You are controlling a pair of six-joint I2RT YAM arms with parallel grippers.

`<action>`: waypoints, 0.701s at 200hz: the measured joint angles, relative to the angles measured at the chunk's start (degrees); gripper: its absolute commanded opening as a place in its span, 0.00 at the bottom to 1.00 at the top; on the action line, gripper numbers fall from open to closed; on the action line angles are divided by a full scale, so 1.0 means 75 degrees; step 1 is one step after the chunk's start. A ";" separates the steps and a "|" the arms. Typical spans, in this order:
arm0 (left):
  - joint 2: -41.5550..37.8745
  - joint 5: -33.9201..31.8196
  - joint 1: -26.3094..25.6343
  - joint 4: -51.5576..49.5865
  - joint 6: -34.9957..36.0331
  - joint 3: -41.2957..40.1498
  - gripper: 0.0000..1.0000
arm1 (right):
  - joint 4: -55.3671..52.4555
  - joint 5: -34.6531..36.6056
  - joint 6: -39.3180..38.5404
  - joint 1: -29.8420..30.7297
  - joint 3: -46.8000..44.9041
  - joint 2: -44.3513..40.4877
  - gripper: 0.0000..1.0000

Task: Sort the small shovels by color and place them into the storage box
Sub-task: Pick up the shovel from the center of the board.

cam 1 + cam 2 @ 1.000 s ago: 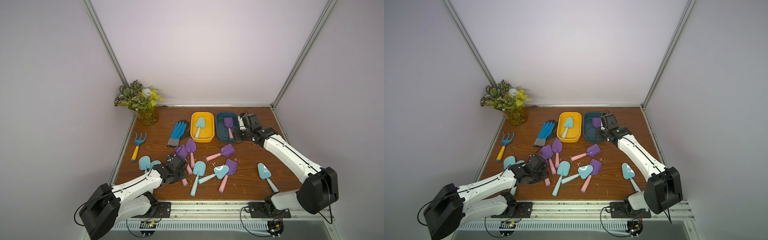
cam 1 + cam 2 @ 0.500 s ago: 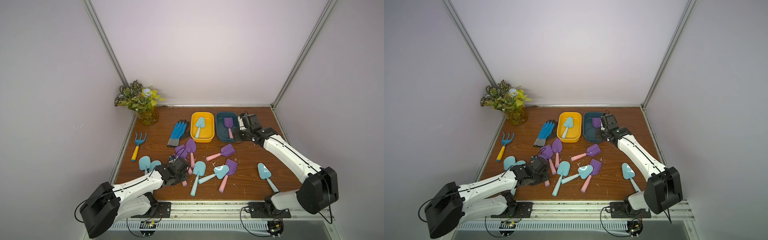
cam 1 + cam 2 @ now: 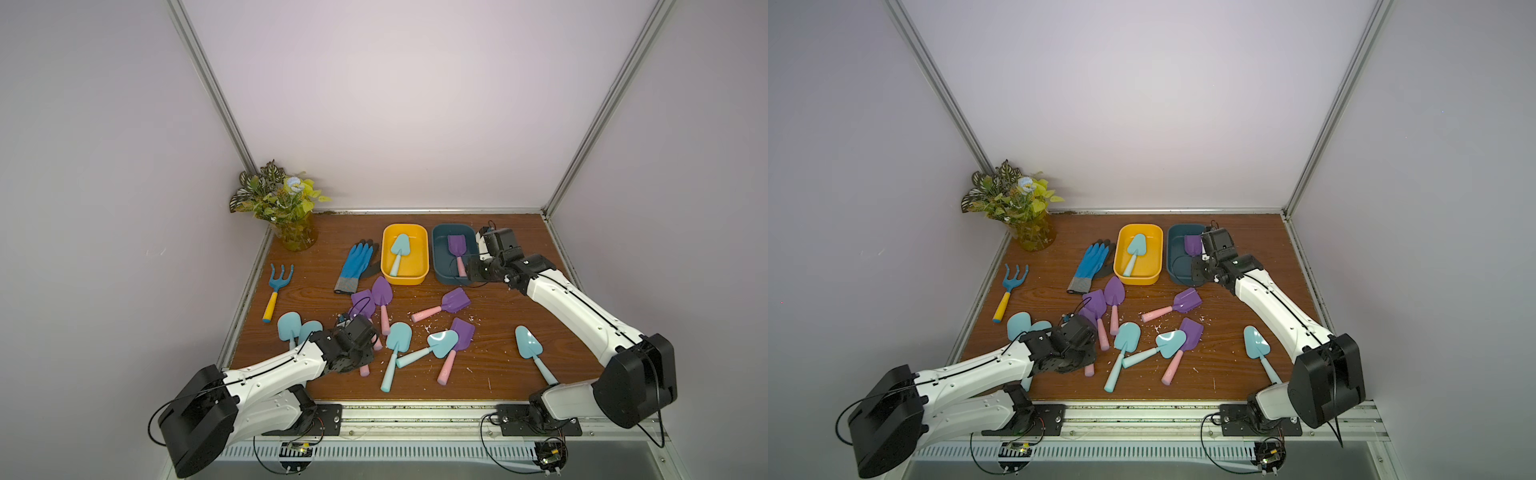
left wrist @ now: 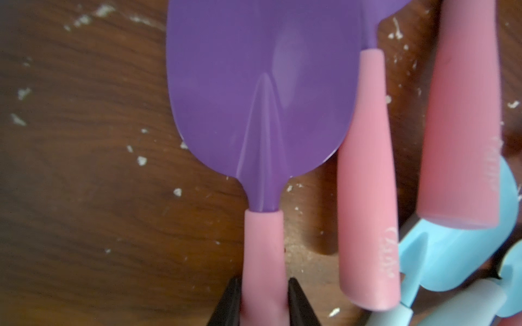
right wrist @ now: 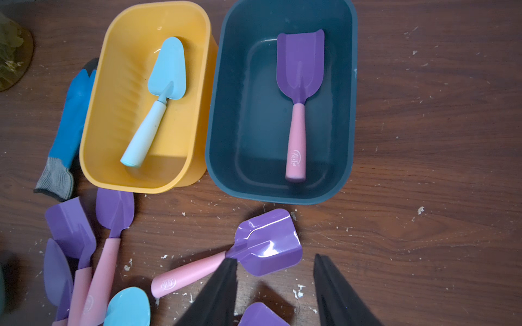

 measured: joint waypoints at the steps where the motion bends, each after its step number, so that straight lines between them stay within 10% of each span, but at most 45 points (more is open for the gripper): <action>1: -0.0006 -0.0003 0.0000 -0.0015 -0.0003 0.0000 0.22 | 0.0000 0.0000 0.0000 0.0000 0.0000 0.0000 0.50; 84: -0.0775 -0.0297 0.0000 -0.1510 -0.0096 0.0169 0.10 | 0.0047 -0.0003 0.0009 0.0000 -0.0070 -0.0015 0.50; 140: -0.0326 -0.1049 0.0000 -0.2585 0.0624 0.2562 0.02 | 0.0038 0.0003 0.0064 0.0009 -0.0484 -0.0545 0.49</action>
